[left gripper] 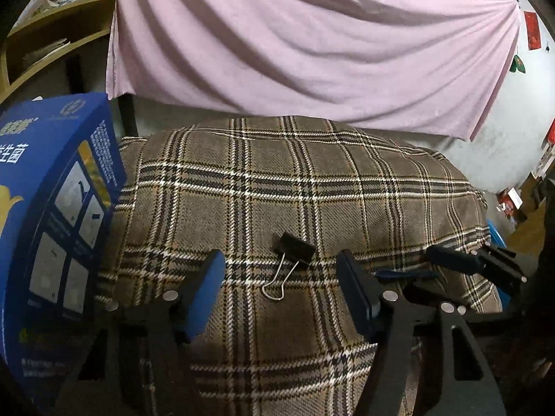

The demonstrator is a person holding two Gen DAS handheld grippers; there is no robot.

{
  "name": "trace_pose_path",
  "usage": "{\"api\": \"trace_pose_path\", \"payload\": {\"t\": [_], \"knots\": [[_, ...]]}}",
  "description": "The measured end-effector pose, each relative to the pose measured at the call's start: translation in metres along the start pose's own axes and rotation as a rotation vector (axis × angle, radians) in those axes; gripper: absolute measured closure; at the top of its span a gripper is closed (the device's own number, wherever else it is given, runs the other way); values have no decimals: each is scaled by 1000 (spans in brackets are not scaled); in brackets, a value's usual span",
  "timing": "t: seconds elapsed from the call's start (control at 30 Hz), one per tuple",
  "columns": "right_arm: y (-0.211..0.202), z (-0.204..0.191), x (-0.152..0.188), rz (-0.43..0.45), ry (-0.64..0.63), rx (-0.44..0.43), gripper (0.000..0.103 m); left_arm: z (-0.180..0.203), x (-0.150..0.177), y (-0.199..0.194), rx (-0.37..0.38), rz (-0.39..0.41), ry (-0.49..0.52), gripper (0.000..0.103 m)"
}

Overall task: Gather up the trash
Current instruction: 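Grasp the black binder clip with the left tool while the right tool grasps the thin blue stick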

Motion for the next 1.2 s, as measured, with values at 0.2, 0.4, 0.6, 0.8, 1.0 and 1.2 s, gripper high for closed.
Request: {"api": "trace_pose_path", "payload": {"t": [0.2, 0.4, 0.6, 0.8, 1.0, 1.2], "knots": [[5, 2, 1, -37, 1, 8, 68, 5, -1, 8, -38, -5, 26, 48], [5, 0, 2, -47, -11, 42, 94, 16, 0, 14, -47, -20, 61, 63], [2, 10, 6, -41, 33, 66, 96, 26, 0, 26, -75, -32, 93, 67], [-3, 21, 8, -23, 90, 77, 96, 32, 4, 33, -107, -34, 131, 79], [-4, 21, 8, -23, 95, 77, 97, 35, 12, 34, -127, -22, 152, 79], [-4, 22, 8, -21, 106, 77, 97, 40, 15, 34, -134, -18, 159, 79]]}}
Point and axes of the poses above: each gripper's, at about its wrist camera, not at the fingertips, and y roughly the way its jaws point, z to its right, x to its underside, the point moved 3 cm from there along y, roughly the way its jaws point, and after that the axes turned 13 degrees about -y, right-handed, at the moved point
